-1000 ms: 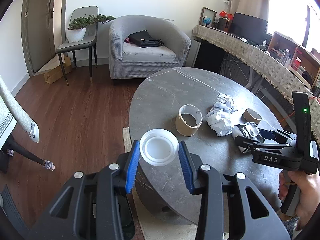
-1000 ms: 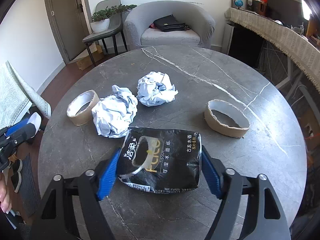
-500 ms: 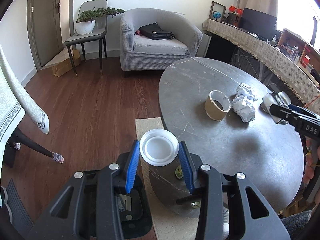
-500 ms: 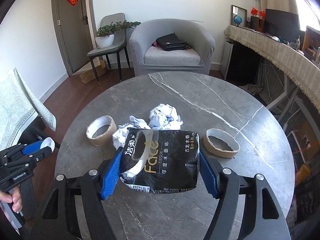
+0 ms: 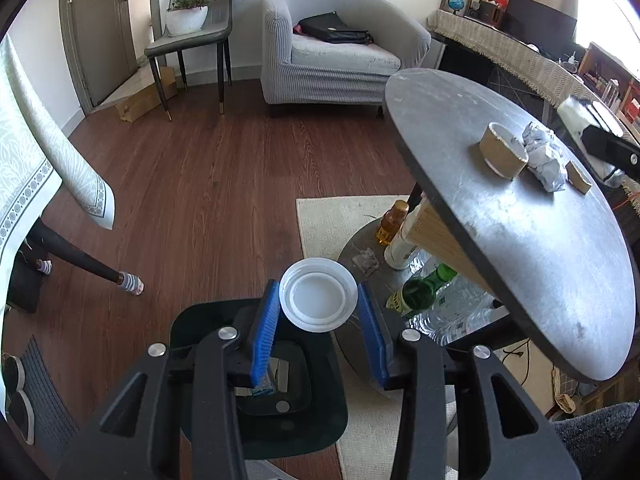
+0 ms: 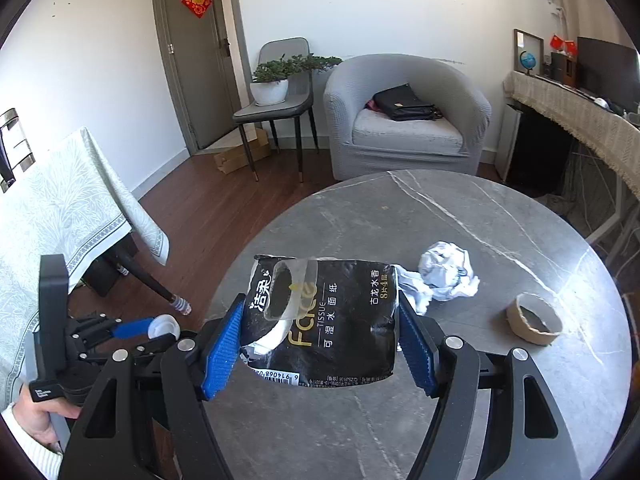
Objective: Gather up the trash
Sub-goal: 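Lift and carry the white lid and black bag over the green bin, then open the left gripper to drop the lid while the right drops the black bag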
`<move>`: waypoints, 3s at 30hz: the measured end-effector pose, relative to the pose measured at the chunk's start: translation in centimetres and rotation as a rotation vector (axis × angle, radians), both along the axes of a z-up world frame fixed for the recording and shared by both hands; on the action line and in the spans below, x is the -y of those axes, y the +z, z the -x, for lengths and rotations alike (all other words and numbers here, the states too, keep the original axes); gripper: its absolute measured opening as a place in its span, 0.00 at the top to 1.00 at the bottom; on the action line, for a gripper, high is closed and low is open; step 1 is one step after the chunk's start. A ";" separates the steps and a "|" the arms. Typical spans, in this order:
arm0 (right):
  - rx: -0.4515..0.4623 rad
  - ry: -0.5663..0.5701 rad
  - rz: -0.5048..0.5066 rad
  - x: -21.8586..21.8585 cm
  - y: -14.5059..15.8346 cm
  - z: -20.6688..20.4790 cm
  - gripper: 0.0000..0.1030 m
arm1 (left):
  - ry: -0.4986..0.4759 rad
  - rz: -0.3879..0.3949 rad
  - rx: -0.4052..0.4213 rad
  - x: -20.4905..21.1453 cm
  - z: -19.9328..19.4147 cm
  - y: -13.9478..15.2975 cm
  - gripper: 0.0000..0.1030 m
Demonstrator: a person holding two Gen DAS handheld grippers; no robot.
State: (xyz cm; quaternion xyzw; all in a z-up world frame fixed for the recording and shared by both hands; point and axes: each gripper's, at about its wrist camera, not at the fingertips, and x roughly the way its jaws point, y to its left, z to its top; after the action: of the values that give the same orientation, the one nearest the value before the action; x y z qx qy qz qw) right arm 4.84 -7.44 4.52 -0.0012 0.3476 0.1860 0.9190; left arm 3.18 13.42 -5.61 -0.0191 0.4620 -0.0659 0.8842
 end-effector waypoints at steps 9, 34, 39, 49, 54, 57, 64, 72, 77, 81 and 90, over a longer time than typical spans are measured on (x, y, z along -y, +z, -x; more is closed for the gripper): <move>0.005 0.106 -0.029 -5.3 0.3 0.3 0.30 | 0.019 -0.047 -0.135 -2.9 0.4 -5.0 0.59; -0.144 0.282 -0.058 -15.4 -3.4 -0.6 0.30 | 0.031 -0.085 -0.381 -6.6 1.6 -13.3 0.57; -0.167 0.295 -0.036 -17.0 -4.5 -0.8 0.30 | 0.049 -0.068 -0.362 -7.8 1.9 -12.5 0.56; -0.211 0.311 0.004 -19.7 -6.9 -1.2 0.30 | 0.102 -0.016 -0.274 -10.3 2.5 -9.3 0.53; -0.236 0.312 0.031 -20.7 -8.3 -1.5 0.30 | 0.145 0.002 -0.216 -11.9 2.8 -7.1 0.53; -0.251 0.311 0.047 -21.3 -9.1 -1.7 0.30 | 0.178 -0.007 -0.153 -12.7 3.3 -5.2 0.56; -0.293 0.312 0.106 -22.5 -11.8 -2.0 0.30 | 0.257 0.013 -0.012 -14.7 4.3 -0.6 0.66; -0.354 0.340 0.143 -23.5 -14.7 -1.6 0.30 | 0.247 0.066 0.104 -14.1 4.6 3.8 0.69; -0.398 0.366 0.152 -24.2 -16.3 -1.5 0.30 | 0.237 0.104 0.154 -13.2 4.6 5.7 0.70; -0.424 0.396 0.193 -25.1 -18.0 -1.0 0.30 | 0.227 0.119 0.194 -12.3 4.8 7.3 0.71; -0.459 0.477 0.318 -26.5 -21.4 0.6 0.20 | 0.220 0.178 0.264 -10.3 5.0 9.8 0.71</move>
State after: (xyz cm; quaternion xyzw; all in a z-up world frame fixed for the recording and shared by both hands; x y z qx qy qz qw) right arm 4.28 19.05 -16.93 -0.1833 0.5593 0.3340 0.7362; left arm -1.83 23.72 4.18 -0.1386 0.3296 -0.0113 0.9338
